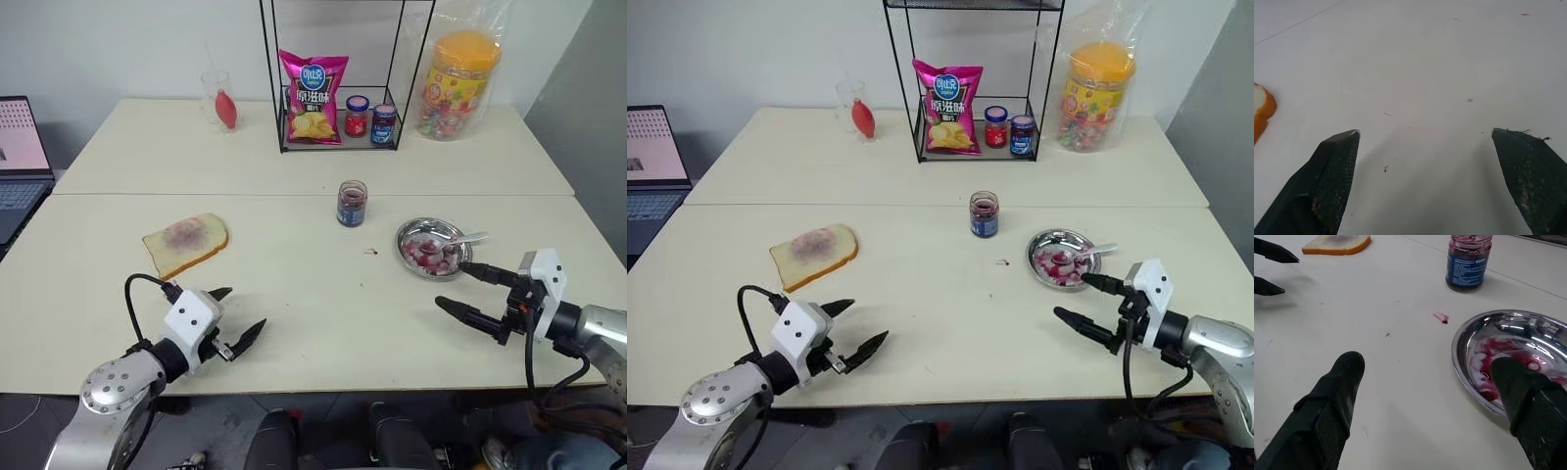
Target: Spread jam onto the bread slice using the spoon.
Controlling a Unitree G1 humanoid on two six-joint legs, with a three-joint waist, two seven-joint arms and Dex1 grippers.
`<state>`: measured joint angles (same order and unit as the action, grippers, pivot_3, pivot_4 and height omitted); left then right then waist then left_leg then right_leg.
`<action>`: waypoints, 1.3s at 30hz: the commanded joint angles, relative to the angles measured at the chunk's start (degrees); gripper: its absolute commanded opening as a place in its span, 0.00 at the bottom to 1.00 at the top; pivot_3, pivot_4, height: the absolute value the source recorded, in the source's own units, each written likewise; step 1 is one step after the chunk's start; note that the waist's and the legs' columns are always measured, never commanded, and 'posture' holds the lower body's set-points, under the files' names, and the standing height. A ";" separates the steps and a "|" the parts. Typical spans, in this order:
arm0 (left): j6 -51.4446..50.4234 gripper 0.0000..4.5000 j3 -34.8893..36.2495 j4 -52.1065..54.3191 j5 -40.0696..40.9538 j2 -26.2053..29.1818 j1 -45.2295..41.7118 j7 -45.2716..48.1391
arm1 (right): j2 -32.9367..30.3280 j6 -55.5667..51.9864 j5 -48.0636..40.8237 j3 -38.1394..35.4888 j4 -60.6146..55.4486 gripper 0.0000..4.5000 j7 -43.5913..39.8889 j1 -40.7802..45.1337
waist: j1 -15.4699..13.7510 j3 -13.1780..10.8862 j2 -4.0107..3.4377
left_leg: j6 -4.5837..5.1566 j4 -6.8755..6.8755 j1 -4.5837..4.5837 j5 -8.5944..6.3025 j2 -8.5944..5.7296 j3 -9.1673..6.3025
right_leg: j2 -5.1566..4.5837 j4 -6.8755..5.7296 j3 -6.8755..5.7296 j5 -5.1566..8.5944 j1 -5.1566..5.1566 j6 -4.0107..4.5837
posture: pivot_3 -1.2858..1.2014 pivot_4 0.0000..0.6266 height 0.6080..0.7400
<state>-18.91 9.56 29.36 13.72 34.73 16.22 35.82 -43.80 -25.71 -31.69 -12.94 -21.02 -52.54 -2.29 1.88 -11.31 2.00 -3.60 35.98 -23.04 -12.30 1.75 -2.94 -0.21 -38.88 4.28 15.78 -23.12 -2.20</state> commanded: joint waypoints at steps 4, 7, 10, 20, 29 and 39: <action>0.64 1.00 0.93 1.08 -1.60 -0.59 -0.60 -2.52 | 0.29 1.73 0.84 1.00 0.13 1.00 -0.42 2.17 | 0.00 0.00 0.00 | 0.00 0.01 0.00 0.00 -0.01 0.01 | 0.00 0.00 0.02 -0.01 0.00 -0.01 | 0.52 0.24 1.00; 0.11 1.00 0.99 1.15 -2.40 -0.67 -0.40 -3.68 | 0.74 2.22 1.42 1.80 0.41 1.00 -0.50 2.23 | -0.01 0.00 0.00 | 0.00 0.02 0.00 0.00 -0.01 0.01 | 0.00 0.00 0.01 -0.01 0.01 -0.02 | 0.52 0.24 1.00; -0.34 1.00 1.65 0.44 -2.72 -1.00 -0.57 -4.88 | 0.88 3.02 1.83 2.51 0.33 1.00 -0.79 2.08 | 0.00 0.00 0.00 | 0.00 0.00 0.00 0.00 -0.01 0.00 | 0.01 0.00 0.01 -0.01 0.01 -0.02 | 0.52 0.24 1.00; 5.73 1.00 4.55 -2.32 -4.40 -2.66 -3.23 -7.83 | 2.00 3.86 1.90 3.03 -1.46 1.00 -0.02 1.01 | 0.01 0.01 0.00 | 0.00 0.04 0.00 0.00 -0.01 0.00 | 0.01 -0.01 0.01 -0.04 0.02 -0.06 | 0.52 0.24 1.00; -0.61 1.00 15.03 -9.72 1.35 -9.83 -12.89 -19.70 | 3.40 3.00 1.62 5.42 -4.77 1.00 1.47 4.25 | -0.03 0.02 0.02 | 0.00 0.09 0.02 0.01 -0.01 -0.05 | 0.02 -0.07 -0.02 -0.26 0.06 -0.45 | 0.52 0.24 1.00; -12.33 1.00 18.98 -24.67 6.07 -10.77 -28.38 -27.84 | 2.92 -9.54 -1.90 10.60 -8.15 1.00 5.39 18.17 | -0.03 0.03 0.04 | 0.00 0.11 -0.01 0.02 -0.02 -0.14 | 0.05 -0.08 -0.10 -0.30 0.05 -0.50 | 0.52 0.24 1.00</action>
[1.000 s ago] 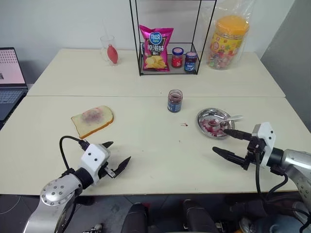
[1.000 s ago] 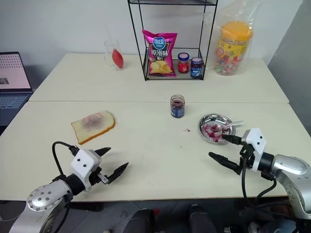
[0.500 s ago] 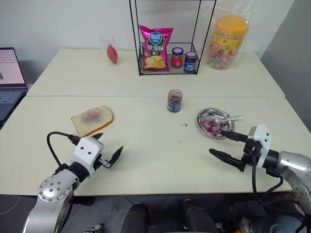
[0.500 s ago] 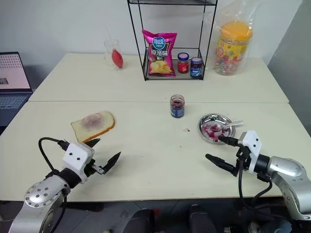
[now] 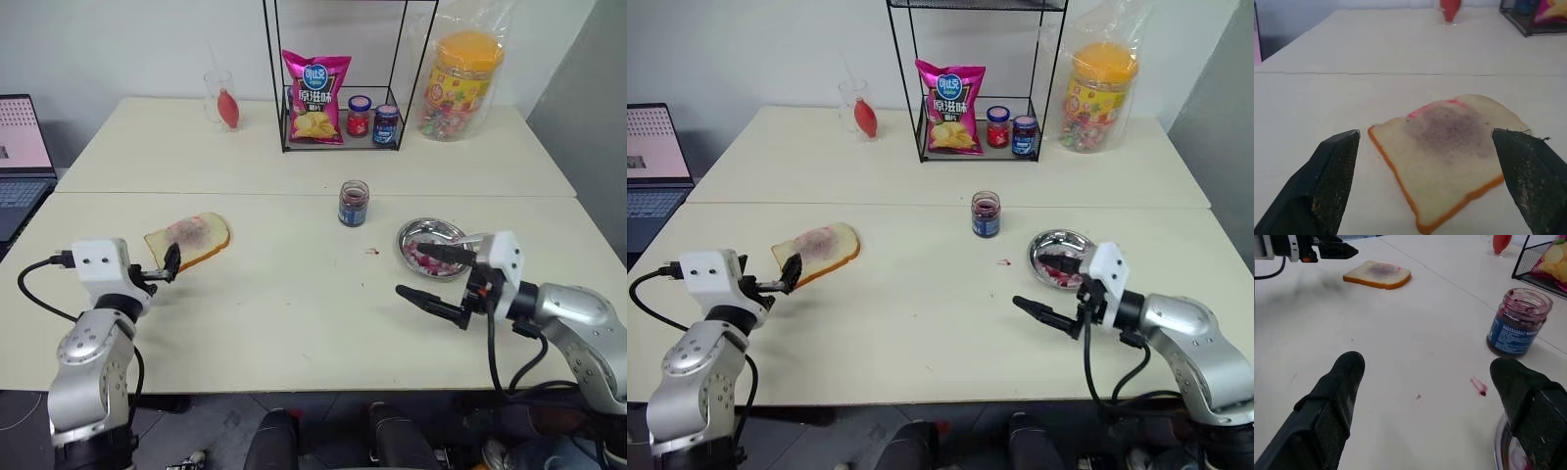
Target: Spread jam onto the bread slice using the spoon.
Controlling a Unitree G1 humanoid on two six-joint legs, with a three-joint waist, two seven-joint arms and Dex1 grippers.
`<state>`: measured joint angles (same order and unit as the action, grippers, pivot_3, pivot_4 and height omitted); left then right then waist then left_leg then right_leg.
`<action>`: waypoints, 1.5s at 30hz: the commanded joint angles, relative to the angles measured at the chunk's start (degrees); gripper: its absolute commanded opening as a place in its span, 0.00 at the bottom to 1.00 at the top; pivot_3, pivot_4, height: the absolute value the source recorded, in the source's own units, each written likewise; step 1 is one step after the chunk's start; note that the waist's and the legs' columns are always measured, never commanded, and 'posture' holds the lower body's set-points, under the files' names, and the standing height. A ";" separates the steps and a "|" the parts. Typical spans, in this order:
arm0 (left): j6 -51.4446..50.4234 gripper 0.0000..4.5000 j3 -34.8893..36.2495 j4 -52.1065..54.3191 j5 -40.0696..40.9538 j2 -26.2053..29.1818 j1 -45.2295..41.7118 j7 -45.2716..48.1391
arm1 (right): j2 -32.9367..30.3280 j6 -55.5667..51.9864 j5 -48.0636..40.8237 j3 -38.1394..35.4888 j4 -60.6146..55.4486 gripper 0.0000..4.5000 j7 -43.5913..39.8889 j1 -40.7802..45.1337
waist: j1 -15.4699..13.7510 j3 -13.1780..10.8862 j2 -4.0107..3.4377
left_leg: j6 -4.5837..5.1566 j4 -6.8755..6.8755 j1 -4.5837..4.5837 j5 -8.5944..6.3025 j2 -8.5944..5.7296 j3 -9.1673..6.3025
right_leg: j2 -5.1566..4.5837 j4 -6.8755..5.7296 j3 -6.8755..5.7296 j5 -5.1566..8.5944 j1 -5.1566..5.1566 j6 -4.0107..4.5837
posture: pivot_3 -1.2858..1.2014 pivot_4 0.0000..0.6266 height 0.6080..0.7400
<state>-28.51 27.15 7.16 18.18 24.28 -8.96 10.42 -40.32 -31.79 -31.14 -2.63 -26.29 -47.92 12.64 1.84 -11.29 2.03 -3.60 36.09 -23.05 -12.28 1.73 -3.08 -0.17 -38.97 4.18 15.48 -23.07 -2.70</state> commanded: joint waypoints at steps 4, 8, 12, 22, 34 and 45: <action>-5.95 1.00 0.85 -6.40 1.82 -1.01 -6.17 -4.45 | -0.56 -4.63 -2.47 0.52 -2.88 1.00 0.94 4.99 | -0.01 0.04 0.08 | 0.00 -0.03 -0.03 -0.01 0.00 -0.01 | 0.00 0.06 -0.01 0.00 0.02 0.00 | 0.52 0.24 1.00; -8.85 1.00 0.58 -6.55 3.41 -1.68 -7.05 -4.33 | -0.64 -4.57 -2.03 0.36 -3.22 1.00 0.87 5.03 | -0.01 0.04 0.08 | 0.00 -0.04 -0.08 -0.01 0.00 -0.03 | -0.01 0.06 -0.03 0.00 -0.03 0.00 | 0.52 0.24 1.00; -12.29 1.00 1.27 -7.26 3.61 -1.93 -7.80 -6.36 | -0.47 -5.25 -2.94 -0.45 -3.82 1.00 1.25 5.03 | 0.00 0.04 0.08 | 0.00 -0.02 -0.05 0.00 0.00 -0.05 | -0.01 0.01 -0.04 -0.01 -0.02 0.00 | 0.52 0.24 1.00; -18.86 0.61 1.45 -10.96 4.63 -1.19 -10.25 -7.50 | -1.19 -6.62 -5.46 -2.53 -5.32 1.00 1.32 4.57 | 0.01 0.06 0.06 | 0.00 0.00 0.09 0.00 -0.02 -0.05 | -0.01 0.00 -0.03 -0.02 0.14 -0.02 | 0.52 0.24 1.00; -18.17 0.12 -1.93 -7.70 4.71 0.52 -7.76 -2.38 | -1.81 -5.93 -5.98 -2.62 -5.03 1.00 0.14 3.86 | 0.03 0.06 0.05 | -0.01 -0.01 0.14 0.00 -0.01 -0.04 | -0.01 0.02 -0.03 -0.01 0.19 -0.02 | 0.52 0.24 1.00; -28.41 0.00 -8.06 12.10 15.40 4.76 2.11 11.38 | -10.20 -7.71 -8.57 -6.77 -6.88 1.00 -5.79 -2.99 | -0.22 0.05 0.07 | -0.01 -0.04 0.04 -0.01 -0.05 -0.03 | -0.09 0.17 -0.04 0.01 0.17 0.00 | 0.52 0.24 1.00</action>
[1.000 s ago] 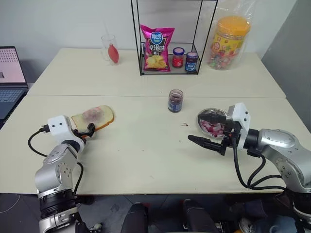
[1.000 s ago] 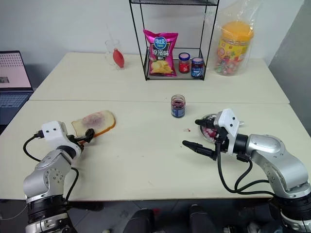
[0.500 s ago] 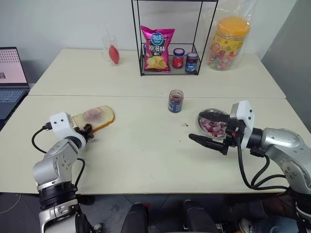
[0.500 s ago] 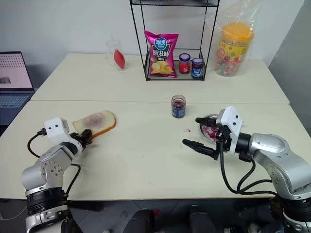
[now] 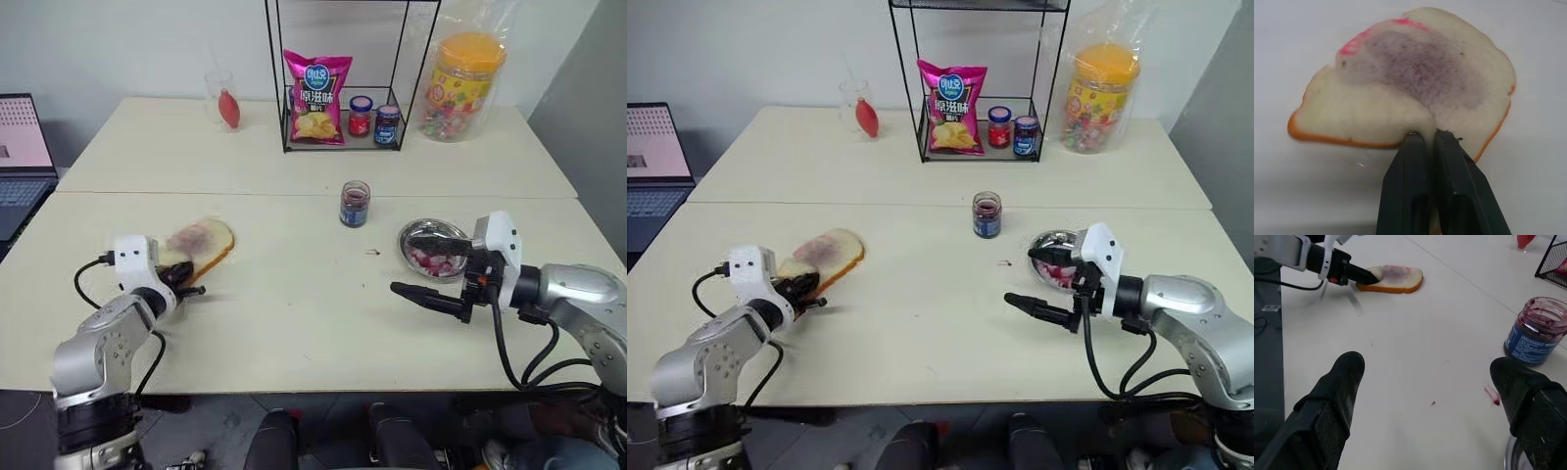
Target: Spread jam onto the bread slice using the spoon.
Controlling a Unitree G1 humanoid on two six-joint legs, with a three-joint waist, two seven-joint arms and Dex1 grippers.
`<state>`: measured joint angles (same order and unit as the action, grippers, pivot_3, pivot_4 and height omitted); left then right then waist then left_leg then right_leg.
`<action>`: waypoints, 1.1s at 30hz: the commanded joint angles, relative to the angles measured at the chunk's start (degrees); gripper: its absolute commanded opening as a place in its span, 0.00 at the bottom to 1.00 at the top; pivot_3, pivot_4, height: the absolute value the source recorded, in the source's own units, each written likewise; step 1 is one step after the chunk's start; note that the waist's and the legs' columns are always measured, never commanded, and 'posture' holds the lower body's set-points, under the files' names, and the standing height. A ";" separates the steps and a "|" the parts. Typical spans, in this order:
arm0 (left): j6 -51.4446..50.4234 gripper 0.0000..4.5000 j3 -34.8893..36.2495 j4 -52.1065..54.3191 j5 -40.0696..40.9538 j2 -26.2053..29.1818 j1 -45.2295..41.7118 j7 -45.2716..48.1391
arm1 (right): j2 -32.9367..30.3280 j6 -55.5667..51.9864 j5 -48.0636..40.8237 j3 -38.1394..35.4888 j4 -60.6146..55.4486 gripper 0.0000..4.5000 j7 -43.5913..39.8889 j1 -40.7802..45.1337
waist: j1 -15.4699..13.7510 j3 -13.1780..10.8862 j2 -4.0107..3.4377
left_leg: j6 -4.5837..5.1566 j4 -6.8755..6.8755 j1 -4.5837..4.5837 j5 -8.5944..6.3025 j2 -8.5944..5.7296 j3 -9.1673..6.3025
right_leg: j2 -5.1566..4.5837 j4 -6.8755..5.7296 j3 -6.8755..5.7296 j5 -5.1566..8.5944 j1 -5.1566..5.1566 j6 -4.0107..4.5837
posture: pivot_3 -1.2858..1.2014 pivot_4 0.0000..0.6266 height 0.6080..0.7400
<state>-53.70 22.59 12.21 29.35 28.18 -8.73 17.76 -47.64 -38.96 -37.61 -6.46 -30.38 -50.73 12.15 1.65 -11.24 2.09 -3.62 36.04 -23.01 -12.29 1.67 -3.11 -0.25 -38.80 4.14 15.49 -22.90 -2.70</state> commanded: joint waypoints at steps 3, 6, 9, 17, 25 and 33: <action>-5.61 0.00 -7.58 12.13 6.65 0.56 3.77 6.19 | -5.90 -0.13 -1.61 -3.59 -3.71 1.00 -5.59 -6.10 | -0.08 0.00 0.01 | 0.00 0.01 0.01 0.00 -0.01 0.00 | -0.01 0.03 0.01 0.01 0.03 0.02 | 0.52 0.24 1.00; -4.85 0.00 -13.62 13.32 6.44 -0.68 3.19 7.73 | -6.28 0.65 -1.28 -3.74 -4.26 1.00 -5.07 -7.58 | -0.09 -0.01 0.00 | 0.00 0.02 0.02 0.00 -0.02 0.00 | -0.03 0.10 0.00 0.02 0.08 0.03 | 0.52 0.24 1.00; -2.82 0.00 -20.26 12.43 4.92 -1.60 1.35 10.02 | -6.14 0.63 -1.50 -3.89 -5.32 1.00 -4.07 -8.62 | -0.05 0.00 0.01 | 0.00 0.04 0.06 0.00 -0.02 0.00 | -0.02 0.10 0.01 0.05 0.13 0.08 | 0.52 0.24 1.00; 3.53 0.00 -28.05 6.55 1.25 -1.75 -5.45 15.34 | -6.45 0.35 -1.58 -5.19 -6.67 1.00 -3.22 -10.74 | -0.12 -0.01 0.01 | 0.00 0.04 0.02 0.00 -0.05 -0.01 | -0.02 0.25 0.01 0.02 0.18 0.03 | 0.52 0.24 1.00; 13.24 0.00 -28.22 5.30 -1.09 6.55 -8.48 27.63 | -6.21 0.49 -1.58 -5.65 -7.28 1.00 -2.61 -12.12 | -0.01 -0.03 0.02 | 0.01 -0.02 0.01 0.00 0.01 -0.03 | 0.04 0.23 -0.02 0.03 0.12 0.05 | 0.52 0.24 1.00; 21.42 0.00 -27.04 -4.34 -7.64 7.62 -5.47 26.88 | -5.97 1.04 -1.12 -4.42 -6.54 1.00 -2.61 -11.22 | 0.06 -0.04 0.02 | 0.01 -0.07 0.00 -0.01 0.02 -0.04 | 0.03 0.24 -0.04 0.04 0.08 0.06 | 0.52 0.24 1.00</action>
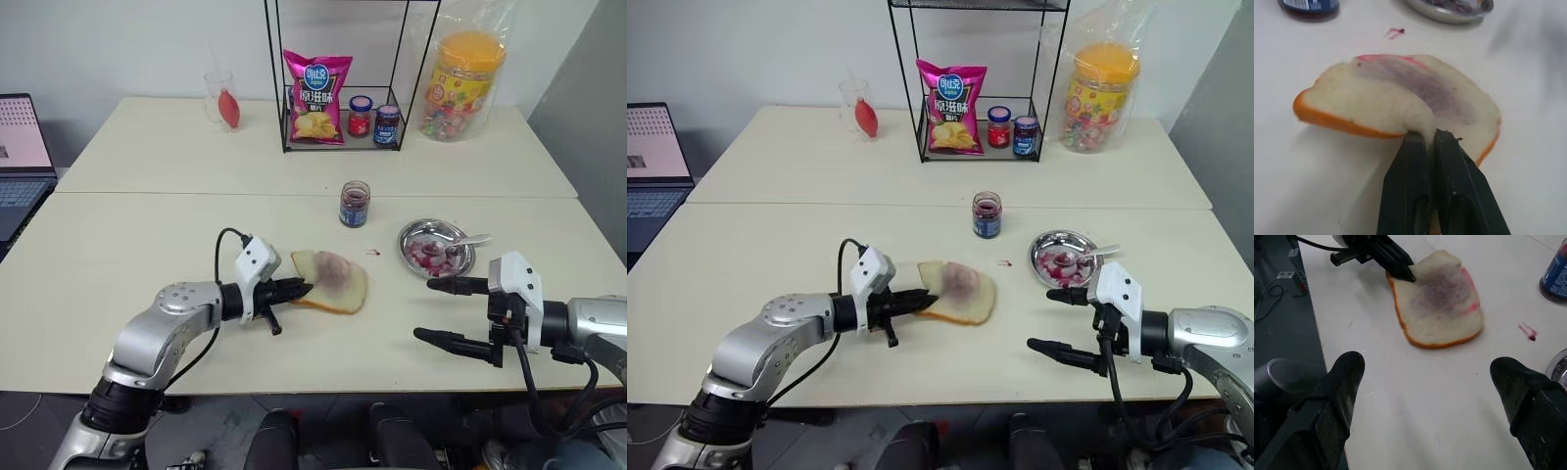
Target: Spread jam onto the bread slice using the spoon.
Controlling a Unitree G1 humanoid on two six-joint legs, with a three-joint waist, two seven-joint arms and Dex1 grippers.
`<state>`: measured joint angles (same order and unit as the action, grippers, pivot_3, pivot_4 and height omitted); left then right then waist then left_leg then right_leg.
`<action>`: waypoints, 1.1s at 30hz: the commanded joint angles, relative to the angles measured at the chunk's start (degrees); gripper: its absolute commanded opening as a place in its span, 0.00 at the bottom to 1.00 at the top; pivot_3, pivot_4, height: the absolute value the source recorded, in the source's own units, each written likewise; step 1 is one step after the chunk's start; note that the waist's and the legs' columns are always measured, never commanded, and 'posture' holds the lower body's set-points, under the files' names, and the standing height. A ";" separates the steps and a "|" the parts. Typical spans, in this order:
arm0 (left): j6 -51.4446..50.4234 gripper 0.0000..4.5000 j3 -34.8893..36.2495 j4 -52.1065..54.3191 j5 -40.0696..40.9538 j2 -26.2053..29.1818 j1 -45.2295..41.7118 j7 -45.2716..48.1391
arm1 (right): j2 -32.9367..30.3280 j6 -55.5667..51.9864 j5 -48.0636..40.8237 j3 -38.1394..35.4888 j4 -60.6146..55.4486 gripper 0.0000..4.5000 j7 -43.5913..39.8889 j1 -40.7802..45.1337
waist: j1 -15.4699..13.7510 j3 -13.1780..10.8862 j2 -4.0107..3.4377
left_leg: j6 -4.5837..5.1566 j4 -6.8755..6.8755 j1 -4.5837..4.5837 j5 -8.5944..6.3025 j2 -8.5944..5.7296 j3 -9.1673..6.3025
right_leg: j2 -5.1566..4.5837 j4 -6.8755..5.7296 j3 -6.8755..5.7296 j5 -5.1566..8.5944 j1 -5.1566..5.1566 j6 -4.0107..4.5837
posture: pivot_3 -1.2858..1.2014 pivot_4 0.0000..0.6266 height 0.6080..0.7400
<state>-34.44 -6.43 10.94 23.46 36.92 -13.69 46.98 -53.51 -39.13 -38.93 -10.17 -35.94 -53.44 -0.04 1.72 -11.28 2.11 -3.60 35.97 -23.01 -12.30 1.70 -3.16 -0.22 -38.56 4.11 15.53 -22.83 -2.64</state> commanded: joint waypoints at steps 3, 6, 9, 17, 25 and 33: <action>2.74 0.00 1.80 -5.42 -2.89 -2.97 -0.85 -4.05 | 0.01 1.50 0.43 -0.17 -0.51 1.00 -0.06 1.67 | 0.00 0.00 0.00 | 0.00 0.05 -0.01 0.00 -0.01 0.01 | 0.00 0.00 0.02 0.01 0.02 0.02 | 0.52 0.24 1.00; 2.00 0.00 2.16 -5.55 -2.80 -5.11 -1.44 -5.91 | 0.32 1.96 0.81 0.26 0.02 1.00 0.09 2.52 | -0.04 0.01 -0.01 | 0.00 0.09 0.03 0.00 -0.04 0.04 | -0.05 0.01 0.04 0.01 0.09 0.02 | 0.52 0.24 1.00; 0.89 0.00 2.88 -4.91 -2.41 -6.57 -1.37 -7.62 | 0.62 2.42 1.19 0.29 0.42 1.00 0.30 2.87 | -0.26 0.01 -0.01 | 0.01 0.13 0.06 0.01 -0.04 0.00 | -0.05 0.01 0.03 0.02 0.16 0.03 | 0.52 0.24 1.00; -9.33 0.00 8.44 5.69 2.96 -9.74 4.42 -14.64 | 1.36 2.54 1.71 0.44 0.27 1.00 0.71 3.01 | -0.05 0.00 -0.01 | 0.00 0.12 0.07 0.01 -0.03 0.00 | -0.05 0.01 0.03 -0.05 0.18 -0.09 | 0.52 0.24 1.00; -11.25 0.00 16.09 10.77 8.86 -16.30 5.25 -21.62 | 1.83 2.05 1.40 1.21 0.16 1.00 1.41 4.29 | -0.01 0.00 0.00 | 0.00 0.09 0.06 0.01 -0.02 -0.05 | -0.02 0.00 0.00 -0.05 0.15 -0.09 | 0.52 0.24 1.00; -13.83 0.00 12.76 11.12 9.93 -15.46 7.49 -20.81 | 1.90 1.70 1.35 2.03 0.34 1.00 1.33 5.40 | 0.02 0.00 0.00 | 0.00 0.08 0.06 0.01 -0.03 -0.04 | -0.01 0.01 0.00 -0.05 0.15 -0.09 | 0.52 0.24 1.00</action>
<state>-47.52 7.40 19.94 32.79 20.49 -6.06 24.90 -51.56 -37.78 -37.17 -7.70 -34.60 -52.26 4.89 1.74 -11.27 2.11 -3.60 36.05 -22.95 -12.29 1.67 -3.20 -0.23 -38.55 4.11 15.49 -22.68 -2.71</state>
